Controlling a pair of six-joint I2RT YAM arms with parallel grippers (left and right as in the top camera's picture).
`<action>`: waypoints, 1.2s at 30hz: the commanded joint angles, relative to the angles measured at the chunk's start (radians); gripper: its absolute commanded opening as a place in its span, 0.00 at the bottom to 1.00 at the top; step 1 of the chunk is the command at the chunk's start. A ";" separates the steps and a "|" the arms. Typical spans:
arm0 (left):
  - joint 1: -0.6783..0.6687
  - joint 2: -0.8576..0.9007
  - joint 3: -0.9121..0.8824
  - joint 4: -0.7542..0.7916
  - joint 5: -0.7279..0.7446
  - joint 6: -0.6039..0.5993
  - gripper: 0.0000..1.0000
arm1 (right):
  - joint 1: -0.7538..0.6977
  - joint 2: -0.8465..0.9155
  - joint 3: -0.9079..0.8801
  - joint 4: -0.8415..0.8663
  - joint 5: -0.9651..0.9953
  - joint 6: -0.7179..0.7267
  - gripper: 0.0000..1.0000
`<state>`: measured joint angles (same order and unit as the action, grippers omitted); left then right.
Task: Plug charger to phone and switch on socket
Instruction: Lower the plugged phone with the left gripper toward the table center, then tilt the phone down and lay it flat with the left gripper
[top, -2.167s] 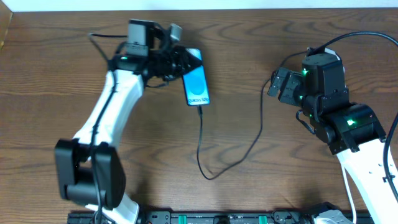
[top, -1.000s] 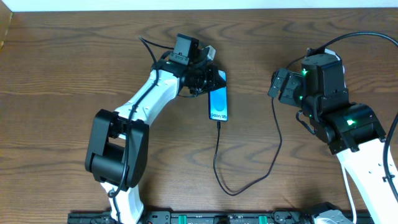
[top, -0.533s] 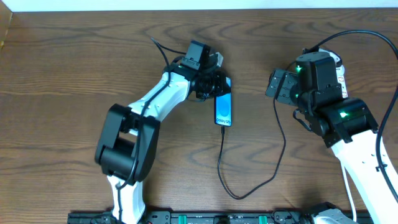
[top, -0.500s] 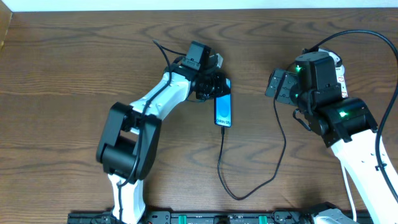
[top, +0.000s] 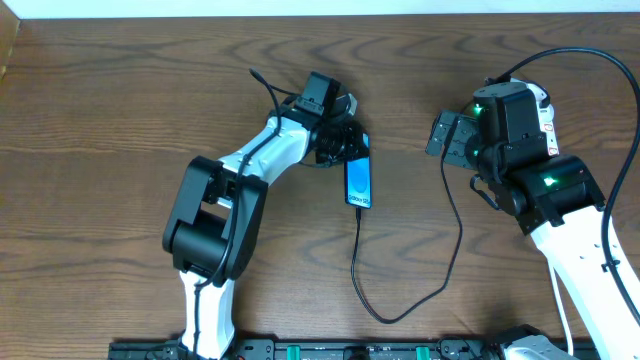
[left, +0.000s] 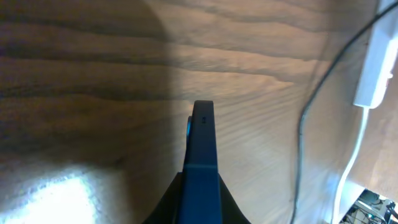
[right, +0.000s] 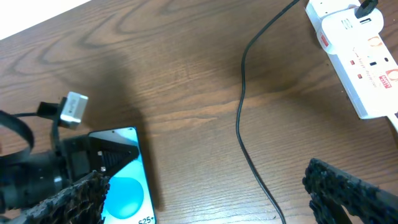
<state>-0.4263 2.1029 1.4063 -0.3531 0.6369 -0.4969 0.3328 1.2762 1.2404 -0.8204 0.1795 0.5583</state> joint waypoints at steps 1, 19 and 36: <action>0.001 0.047 0.010 0.003 0.006 -0.016 0.08 | 0.002 0.007 0.001 -0.003 0.009 0.006 0.99; 0.001 0.055 0.010 0.002 0.006 -0.039 0.13 | 0.002 0.007 0.001 -0.005 0.009 0.006 0.99; 0.001 0.055 0.010 -0.001 0.006 -0.039 0.27 | 0.002 0.007 0.001 -0.007 0.009 0.006 0.99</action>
<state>-0.4263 2.1601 1.4067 -0.3454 0.6552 -0.5346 0.3328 1.2766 1.2404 -0.8257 0.1795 0.5583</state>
